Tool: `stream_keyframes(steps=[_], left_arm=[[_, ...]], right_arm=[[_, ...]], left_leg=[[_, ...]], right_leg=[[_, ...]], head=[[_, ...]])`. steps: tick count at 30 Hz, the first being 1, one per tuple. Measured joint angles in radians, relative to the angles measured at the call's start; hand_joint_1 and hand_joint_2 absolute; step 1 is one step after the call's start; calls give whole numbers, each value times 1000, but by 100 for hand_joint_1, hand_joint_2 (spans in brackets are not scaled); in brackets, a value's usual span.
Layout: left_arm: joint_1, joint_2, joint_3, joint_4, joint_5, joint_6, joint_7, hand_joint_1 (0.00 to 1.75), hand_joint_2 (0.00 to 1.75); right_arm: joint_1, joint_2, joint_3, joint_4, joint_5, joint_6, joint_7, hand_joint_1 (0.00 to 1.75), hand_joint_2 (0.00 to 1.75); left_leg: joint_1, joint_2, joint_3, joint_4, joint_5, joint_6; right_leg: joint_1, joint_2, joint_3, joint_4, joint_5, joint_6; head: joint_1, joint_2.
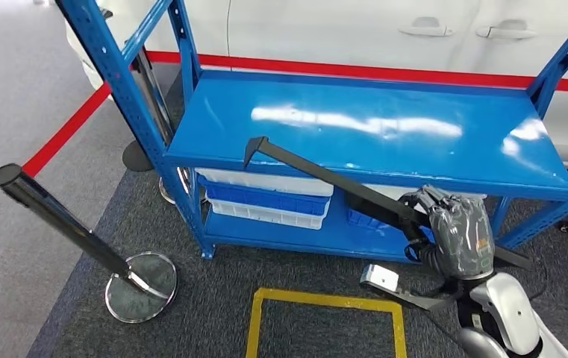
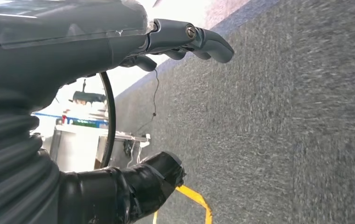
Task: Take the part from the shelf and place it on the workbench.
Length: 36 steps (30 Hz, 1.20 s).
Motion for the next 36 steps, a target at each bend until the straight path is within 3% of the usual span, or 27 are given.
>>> stream_keyframes(steps=[1,2,4,5,6,7,8,10,12,13,15,16,17,18,20,21,22,23,25,27,28,30,31,32,33,35,36], left_arm=[[0,0,0,0,1,0,0,0,175],[0,0,1,0,1,0,0,0,175],[-1,0,2,0,2,0,0,0,175],[-1,0,2,0,2,0,1,0,175],[-1,0,3,0,2,0,1,0,175],[-1,0,3,0,3,0,1,0,175],[-1,0,4,0,3,0,1,0,175],[-1,0,6,0,3,0,0,0,175],[-2,0,11,0,4,0,0,0,175],[-2,0,13,0,5,0,0,0,175],[0,0,16,0,8,0,0,0,175],[1,1,17,1,9,0,1,0,175],[1,2,17,1,9,0,1,0,175],[1,3,18,1,9,0,1,0,175],[-2,4,19,1,9,0,1,0,175],[-3,4,19,1,9,0,1,0,175],[-4,4,19,1,9,0,1,0,175],[-5,5,19,1,9,0,-5,0,175],[-6,5,19,1,11,3,-32,0,175],[-12,6,20,1,13,8,-63,0,175],[-16,7,20,2,12,11,-71,0,175],[-23,8,20,2,12,17,-76,0,175],[-24,8,21,3,12,19,-76,0,175],[-24,8,21,3,11,21,-76,0,175],[-24,8,21,3,11,21,-76,0,175],[-26,8,21,3,10,21,-76,0,175],[-26,7,21,3,10,21,-76,0,175]], right_arm=[[-2,1,1,0,-1,0,1,175,175],[-3,1,2,1,-1,1,3,175,175],[-4,2,4,3,-2,2,7,175,175],[-4,2,6,5,-2,2,9,175,175],[-4,3,8,7,-2,3,10,175,175],[-5,3,10,9,-2,3,12,175,175],[-5,3,12,10,-2,3,13,175,175],[-9,4,15,11,-2,4,14,175,175],[-14,4,15,11,-2,7,15,175,175],[-16,5,16,12,-3,9,15,175,175],[-22,7,19,15,-5,14,16,175,175],[-26,9,22,17,-6,17,16,175,175],[-30,12,24,18,-7,19,16,175,175],[-33,14,27,18,-8,20,17,175,175],[-36,15,29,20,-9,21,18,175,175],[-37,15,30,21,-10,22,18,175,175],[-39,16,31,23,-11,23,19,175,175],[-41,16,33,24,-9,23,21,175,175],[-51,16,36,25,-1,21,32,175,175],[-69,14,38,18,3,32,47,175,175],[-81,13,38,10,0,45,51,175,175],[-100,10,38,-8,-7,71,57,175,175],[-107,10,39,-14,-8,77,57,175,175],[-110,10,39,-19,-9,81,57,175,175],[-112,10,39,-21,-9,83,58,175,175],[-112,8,39,-23,-8,86,64,175,175],[-112,7,39,-23,-7,87,68,175,175]], left_leg=[[3,-8,-6,-6,12,7],[7,-15,-14,-11,26,14],[10,-29,-39,-10,49,25],[10,-38,-55,-5,58,28],[10,-48,-71,0,66,28],[10,-59,-88,6,75,26],[11,-71,-105,12,84,24],[13,-94,-135,27,98,15],[13,-116,-160,43,111,3],[12,-127,-168,46,119,-3],[13,-145,-182,47,136,-14],[13,-136,-191,53,130,-19],[14,-116,-202,71,107,-24],[16,-90,-215,106,65,-29],[20,-54,-241,219,-33,-40],[22,-50,-248,277,-60,-45],[23,-49,-246,317,-62,-48],[24,-48,-230,329,-41,-50],[23,-35,-150,259,14,-47],[15,-2,-42,115,6,-36],[10,10,-11,60,-9,-30],[4,3,-2,13,-13,-16],[5,-5,-11,10,0,-10],[8,-12,-19,6,13,-2],[10,-18,-29,2,27,7],[10,-31,-57,4,53,20],[8,-40,-76,7,66,23]], right_leg=[[-1,13,-4,5,-10,5],[-3,36,-13,26,-39,10],[-7,92,-41,125,-135,17],[-7,106,-56,190,-177,19],[-8,112,-63,243,-197,21],[-9,114,-57,269,-195,22],[-11,117,-35,260,-175,22],[-17,142,49,152,-130,22],[-20,189,120,38,-128,21],[-19,202,134,10,-136,19],[-16,185,127,8,-130,7],[-17,171,119,7,-123,-2],[-18,156,108,7,-113,-14],[-18,141,96,6,-103,-24],[-13,113,73,7,-83,-33],[-11,98,59,8,-74,-32],[-10,83,45,10,-64,-32],[-9,68,30,13,-55,-31],[-6,43,2,21,-38,-27],[-3,22,-16,27,-23,-18],[-2,11,-19,26,-14,-12],[-2,-12,-21,18,5,0],[-4,-7,-22,17,7,7],[-6,15,-27,25,-9,14],[-7,46,-35,49,-44,18],[-7,104,-60,152,-150,21],[-7,114,-70,214,-188,21]], head=[[0,0],[1,0],[1,0],[1,0],[1,0],[1,0],[1,0],[1,0],[1,0],[1,0],[0,0],[0,0],[-1,0],[-2,0],[-2,0],[-2,0],[-2,0],[-2,0],[-3,0],[-2,0],[-2,0],[-2,0],[-2,0],[-1,0],[-1,0],[-1,0],[-1,0]])
